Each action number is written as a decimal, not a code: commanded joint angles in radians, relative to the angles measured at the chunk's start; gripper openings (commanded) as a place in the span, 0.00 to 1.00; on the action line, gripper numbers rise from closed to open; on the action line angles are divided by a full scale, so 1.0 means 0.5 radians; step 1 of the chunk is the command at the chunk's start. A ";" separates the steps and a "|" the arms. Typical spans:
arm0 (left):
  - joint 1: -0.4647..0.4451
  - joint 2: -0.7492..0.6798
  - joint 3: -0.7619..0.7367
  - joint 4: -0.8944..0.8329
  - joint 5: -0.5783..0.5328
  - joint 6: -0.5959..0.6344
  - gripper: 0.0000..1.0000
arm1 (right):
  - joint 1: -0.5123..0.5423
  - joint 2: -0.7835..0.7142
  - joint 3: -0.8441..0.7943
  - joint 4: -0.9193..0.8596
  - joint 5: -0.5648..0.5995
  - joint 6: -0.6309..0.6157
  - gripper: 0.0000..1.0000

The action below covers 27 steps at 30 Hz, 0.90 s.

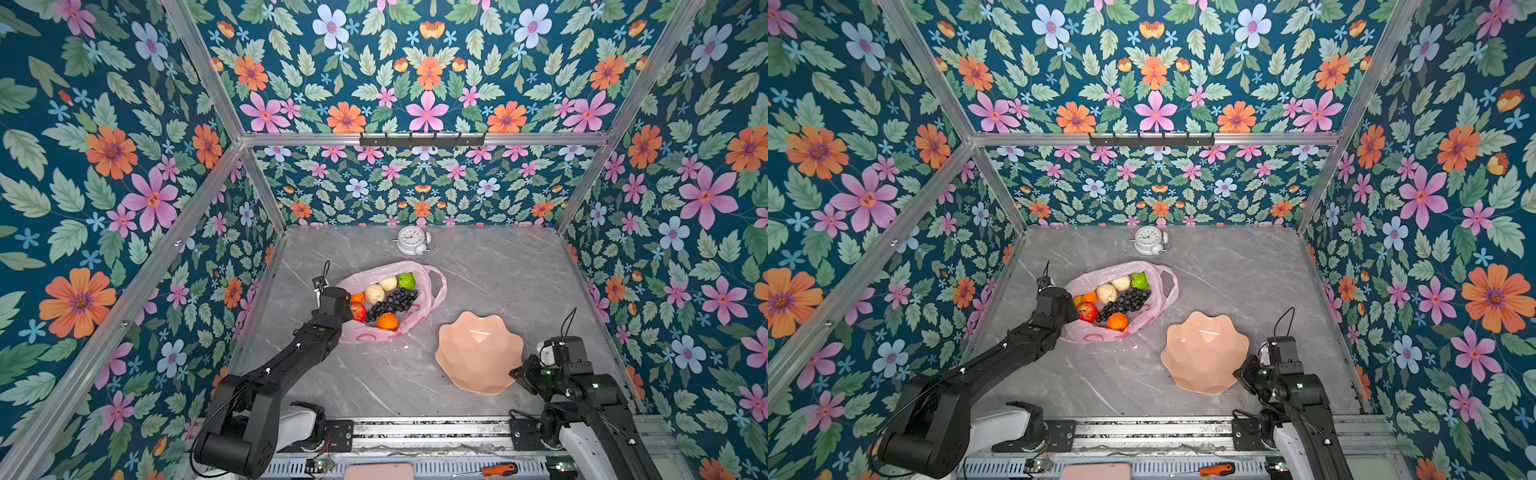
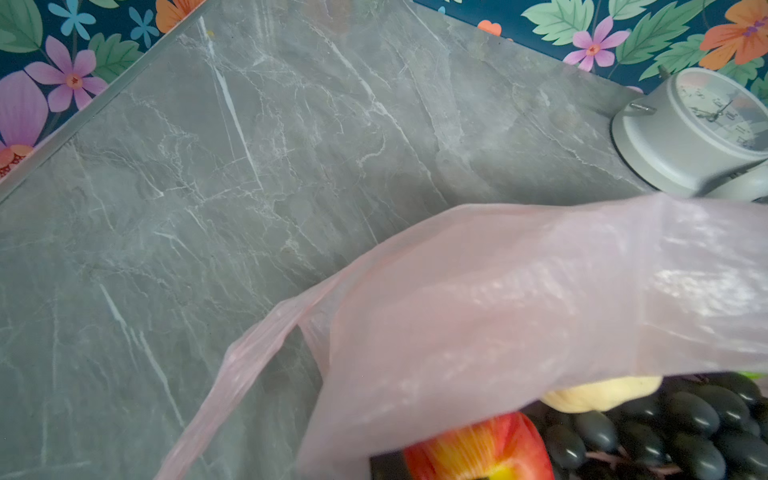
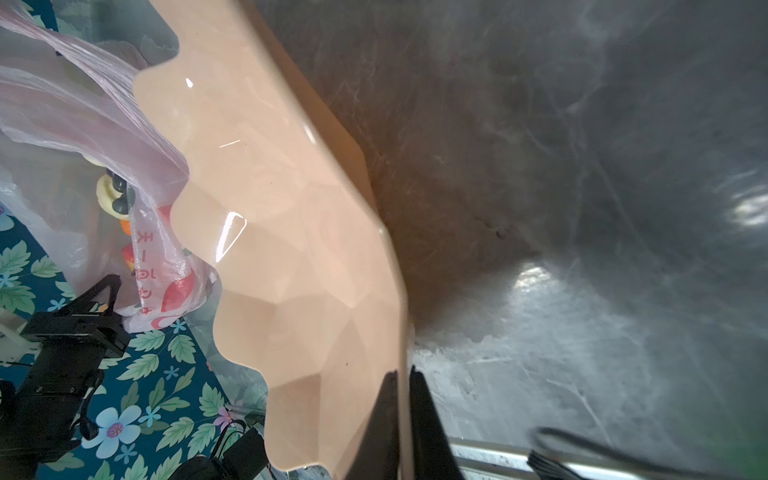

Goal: Take the fake fruits out of the plastic bag
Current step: 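Drag the peach bowl toward the robot beside the bag with right gripper, then release the bowl and reach the right gripper over the bag opening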

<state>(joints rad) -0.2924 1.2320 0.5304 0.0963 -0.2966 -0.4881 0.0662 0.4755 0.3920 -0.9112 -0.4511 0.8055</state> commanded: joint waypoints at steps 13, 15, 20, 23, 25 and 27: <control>0.004 0.003 -0.001 0.013 -0.011 0.019 0.02 | 0.003 -0.038 0.253 -0.347 0.390 0.144 0.68; 0.003 -0.002 -0.002 0.013 -0.015 0.019 0.02 | 0.002 -0.017 0.266 -0.346 0.417 0.160 0.71; 0.001 -0.012 -0.014 0.029 -0.015 0.010 0.02 | 0.002 -0.014 0.353 -0.347 0.525 0.217 0.73; 0.001 -0.013 -0.015 0.034 -0.009 0.007 0.02 | 0.003 0.025 0.450 -0.317 0.555 0.219 0.73; 0.003 -0.010 -0.015 0.037 -0.005 0.004 0.02 | 0.006 0.073 0.507 -0.277 0.560 0.204 0.73; 0.004 -0.010 -0.018 0.041 0.004 0.006 0.02 | 0.021 0.141 0.572 -0.200 0.560 0.156 0.73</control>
<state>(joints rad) -0.2924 1.2297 0.5240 0.0967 -0.2955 -0.4881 0.0708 0.5198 0.6472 -1.0500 -0.2001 0.9054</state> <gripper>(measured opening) 0.050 0.732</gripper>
